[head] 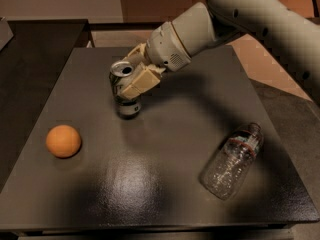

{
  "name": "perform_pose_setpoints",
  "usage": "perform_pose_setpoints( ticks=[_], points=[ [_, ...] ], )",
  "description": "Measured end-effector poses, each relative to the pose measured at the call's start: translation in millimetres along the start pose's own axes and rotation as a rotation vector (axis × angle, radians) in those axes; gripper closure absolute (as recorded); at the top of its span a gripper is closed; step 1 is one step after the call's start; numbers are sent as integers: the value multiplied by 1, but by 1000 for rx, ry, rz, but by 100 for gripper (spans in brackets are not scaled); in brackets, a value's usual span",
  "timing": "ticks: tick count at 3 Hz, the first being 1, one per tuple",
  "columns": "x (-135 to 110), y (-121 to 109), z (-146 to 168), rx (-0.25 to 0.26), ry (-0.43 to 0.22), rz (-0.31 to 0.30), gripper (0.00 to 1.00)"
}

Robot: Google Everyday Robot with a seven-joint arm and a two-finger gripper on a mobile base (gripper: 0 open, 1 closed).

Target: Move 7up can near orange

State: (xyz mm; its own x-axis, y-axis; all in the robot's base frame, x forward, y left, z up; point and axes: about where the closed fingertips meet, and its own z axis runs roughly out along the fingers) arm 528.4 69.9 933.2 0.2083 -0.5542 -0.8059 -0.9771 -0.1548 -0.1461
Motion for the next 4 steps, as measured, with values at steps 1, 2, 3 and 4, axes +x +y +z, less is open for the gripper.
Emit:
perform_pose_setpoints(
  ticks=[1,2,3,4],
  points=[
    [-13,6,13,-57,-13,-25,100],
    [-22,7,25,-108,-24,-29,100],
    [-26,6,37,-141,-36,-22,100],
    [-28,7,48,-158,-59,-6,100]
  ],
)
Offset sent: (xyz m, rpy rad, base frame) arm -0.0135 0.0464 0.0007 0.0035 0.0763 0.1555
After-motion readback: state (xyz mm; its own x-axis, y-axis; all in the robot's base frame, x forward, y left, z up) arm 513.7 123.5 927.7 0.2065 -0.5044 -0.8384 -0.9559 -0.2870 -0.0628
